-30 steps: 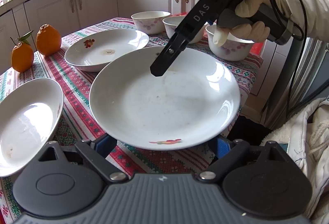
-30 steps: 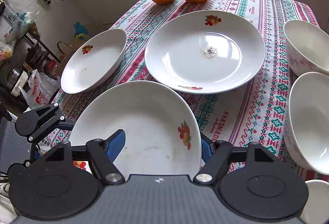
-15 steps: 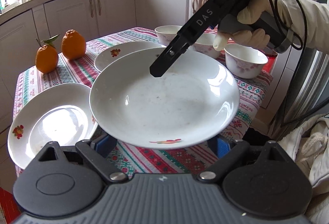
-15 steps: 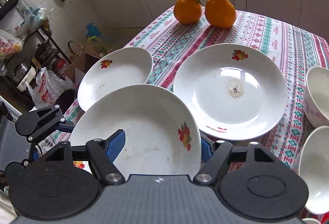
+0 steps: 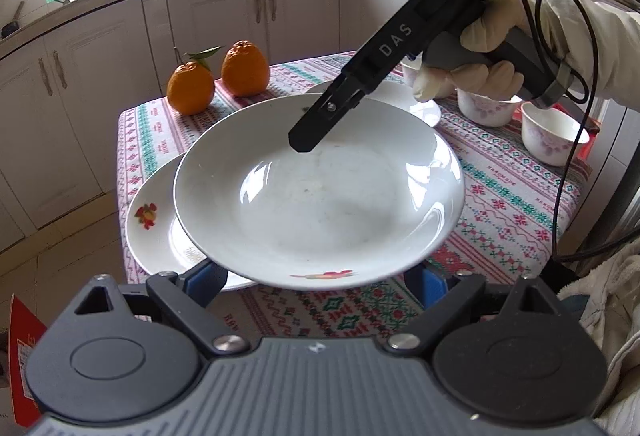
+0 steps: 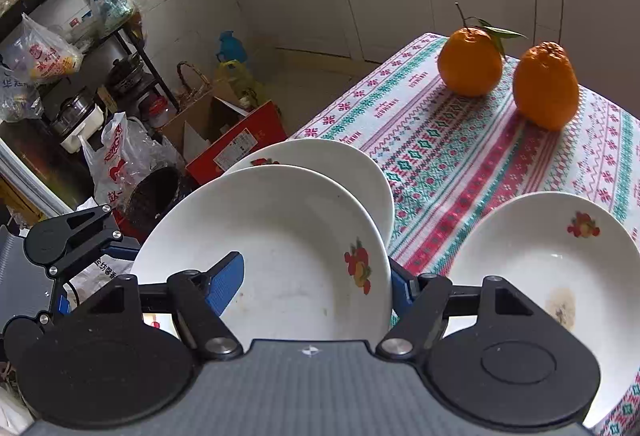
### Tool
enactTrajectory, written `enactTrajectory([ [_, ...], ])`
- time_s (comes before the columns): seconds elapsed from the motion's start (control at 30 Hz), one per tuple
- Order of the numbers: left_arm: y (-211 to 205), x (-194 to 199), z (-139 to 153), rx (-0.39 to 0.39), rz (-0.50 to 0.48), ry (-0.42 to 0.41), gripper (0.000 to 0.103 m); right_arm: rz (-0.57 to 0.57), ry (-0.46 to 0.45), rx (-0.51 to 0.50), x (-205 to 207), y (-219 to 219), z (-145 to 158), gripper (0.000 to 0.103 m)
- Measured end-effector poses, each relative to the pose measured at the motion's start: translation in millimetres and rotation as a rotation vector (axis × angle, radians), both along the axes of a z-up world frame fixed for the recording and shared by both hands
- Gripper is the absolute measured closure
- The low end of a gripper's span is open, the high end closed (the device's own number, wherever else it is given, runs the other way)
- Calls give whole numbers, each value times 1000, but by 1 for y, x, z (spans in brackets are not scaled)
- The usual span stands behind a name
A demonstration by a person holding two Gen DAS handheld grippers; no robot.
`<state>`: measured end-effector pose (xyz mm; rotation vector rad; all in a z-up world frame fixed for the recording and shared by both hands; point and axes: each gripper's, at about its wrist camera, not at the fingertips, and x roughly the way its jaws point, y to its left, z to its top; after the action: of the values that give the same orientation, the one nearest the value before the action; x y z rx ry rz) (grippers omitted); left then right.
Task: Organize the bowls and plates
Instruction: 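Lower the held plate onto the other plate with the right gripper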
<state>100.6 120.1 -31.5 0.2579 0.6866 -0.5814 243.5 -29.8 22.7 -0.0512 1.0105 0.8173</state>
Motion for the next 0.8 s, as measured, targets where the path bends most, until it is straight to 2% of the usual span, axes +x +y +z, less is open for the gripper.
enactTrajectory([
  [0.33, 21, 18, -8, -7, 52, 30, 9, 30, 34, 1, 31, 32, -20, 25],
  [0.8, 32, 31, -13, -23, 77, 50, 9, 28, 40, -14, 45, 43, -30, 25],
])
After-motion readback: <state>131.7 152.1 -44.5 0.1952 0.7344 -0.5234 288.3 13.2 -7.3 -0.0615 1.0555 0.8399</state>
